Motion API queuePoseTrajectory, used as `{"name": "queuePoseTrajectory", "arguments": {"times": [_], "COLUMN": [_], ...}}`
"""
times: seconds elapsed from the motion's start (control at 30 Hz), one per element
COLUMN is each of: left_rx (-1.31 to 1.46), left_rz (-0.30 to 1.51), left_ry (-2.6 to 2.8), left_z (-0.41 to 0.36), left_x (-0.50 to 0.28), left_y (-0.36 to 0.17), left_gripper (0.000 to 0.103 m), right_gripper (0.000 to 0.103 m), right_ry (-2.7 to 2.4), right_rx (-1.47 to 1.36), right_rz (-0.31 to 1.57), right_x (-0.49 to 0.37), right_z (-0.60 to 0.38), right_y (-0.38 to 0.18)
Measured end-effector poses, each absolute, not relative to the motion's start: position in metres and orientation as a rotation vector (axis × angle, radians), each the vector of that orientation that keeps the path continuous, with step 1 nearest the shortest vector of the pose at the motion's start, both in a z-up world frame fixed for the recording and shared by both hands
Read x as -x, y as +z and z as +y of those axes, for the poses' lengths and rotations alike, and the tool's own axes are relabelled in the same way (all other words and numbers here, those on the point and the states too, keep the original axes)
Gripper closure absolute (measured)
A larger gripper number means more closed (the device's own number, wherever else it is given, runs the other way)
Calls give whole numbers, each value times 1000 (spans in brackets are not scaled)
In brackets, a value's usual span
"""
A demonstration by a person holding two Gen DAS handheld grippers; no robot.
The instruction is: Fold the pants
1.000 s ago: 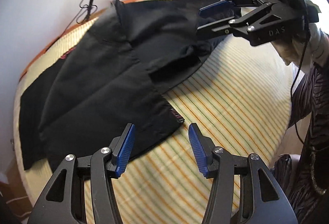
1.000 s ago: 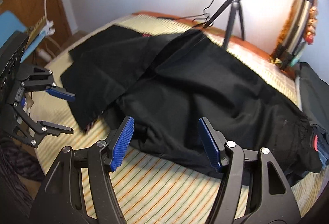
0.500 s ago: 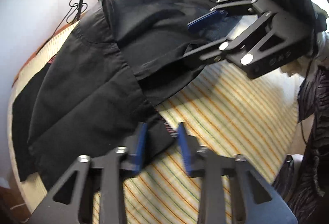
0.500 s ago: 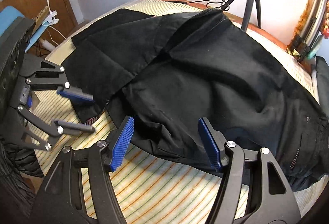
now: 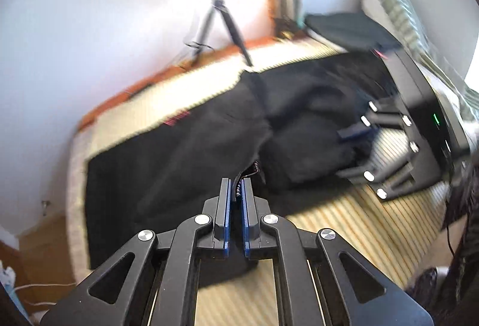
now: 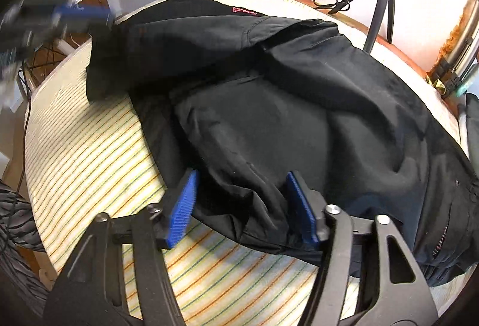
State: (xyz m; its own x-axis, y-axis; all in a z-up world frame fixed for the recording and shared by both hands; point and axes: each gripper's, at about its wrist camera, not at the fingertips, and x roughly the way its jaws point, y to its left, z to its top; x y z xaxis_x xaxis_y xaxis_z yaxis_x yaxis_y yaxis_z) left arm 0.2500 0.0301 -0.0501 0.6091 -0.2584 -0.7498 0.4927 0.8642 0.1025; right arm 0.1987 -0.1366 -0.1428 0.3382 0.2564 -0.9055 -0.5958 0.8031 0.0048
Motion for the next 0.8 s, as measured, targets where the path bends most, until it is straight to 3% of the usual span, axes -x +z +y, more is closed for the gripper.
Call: {"name": "queuePoseTrajectory", "arguments": {"times": [0.1, 0.13, 0.23, 0.57, 0.8], "left_rx": [-315, -300, -289, -304, -388], "left_rz": [781, 779, 769, 851, 931], "left_ry": [-376, -358, -297, -99, -59], "left_z": [48, 55, 81, 157, 148], "left_x": [-271, -279, -302, -395, -437], "left_y": [-40, -37, -31, -63, -108], "left_gripper": [98, 98, 98, 98, 98], "right_gripper": [67, 78, 88, 94, 96], "right_ry": [557, 553, 543, 559, 610], "right_rx": [367, 371, 364, 361, 358], "right_rz": [1085, 1085, 1076, 1032, 1030], "right_x": [-201, -201, -202, -195, -192], "right_z": [-133, -132, -132, -137, -144], "right_y": [-141, -142, -140, -125, -122]}}
